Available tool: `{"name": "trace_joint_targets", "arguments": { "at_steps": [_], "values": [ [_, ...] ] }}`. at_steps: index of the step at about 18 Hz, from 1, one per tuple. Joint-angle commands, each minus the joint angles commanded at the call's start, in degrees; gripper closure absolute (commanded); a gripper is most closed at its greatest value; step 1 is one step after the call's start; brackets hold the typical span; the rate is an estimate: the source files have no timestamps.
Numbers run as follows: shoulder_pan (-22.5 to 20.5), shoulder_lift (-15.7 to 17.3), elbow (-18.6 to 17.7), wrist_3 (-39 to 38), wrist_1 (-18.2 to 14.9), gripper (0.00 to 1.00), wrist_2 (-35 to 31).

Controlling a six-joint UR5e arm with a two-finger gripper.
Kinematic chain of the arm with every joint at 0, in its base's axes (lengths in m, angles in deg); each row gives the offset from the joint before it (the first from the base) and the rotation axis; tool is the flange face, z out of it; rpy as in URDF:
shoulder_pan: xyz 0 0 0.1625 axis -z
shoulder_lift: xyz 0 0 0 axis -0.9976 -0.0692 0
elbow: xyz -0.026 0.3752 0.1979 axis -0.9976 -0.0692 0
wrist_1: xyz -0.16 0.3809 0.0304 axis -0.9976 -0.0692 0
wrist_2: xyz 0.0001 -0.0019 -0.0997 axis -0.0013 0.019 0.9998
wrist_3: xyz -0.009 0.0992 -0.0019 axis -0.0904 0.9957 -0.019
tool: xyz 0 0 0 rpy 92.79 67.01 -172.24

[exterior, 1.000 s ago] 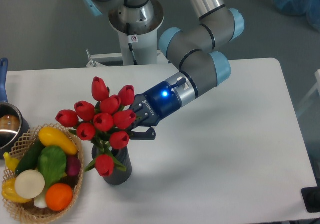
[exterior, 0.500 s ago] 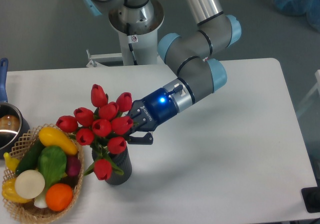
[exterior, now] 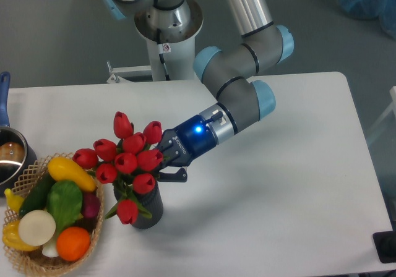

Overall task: Insert the flowers into the vase
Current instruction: 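Lower the tulip stems down into the vase opening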

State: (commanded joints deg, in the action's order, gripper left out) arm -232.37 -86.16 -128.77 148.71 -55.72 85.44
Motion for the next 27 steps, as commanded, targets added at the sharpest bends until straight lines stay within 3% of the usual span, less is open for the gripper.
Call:
{"name": "trace_joint_targets", "arguments": {
  "at_steps": [13, 27],
  "values": [
    [-0.44, -2.81, -1.06, 3.78, 0.26, 0.78, -0.44],
    [-0.53, -3.34, -1.06, 4.57, 0.26, 0.74, -0.53]
  ]
}}
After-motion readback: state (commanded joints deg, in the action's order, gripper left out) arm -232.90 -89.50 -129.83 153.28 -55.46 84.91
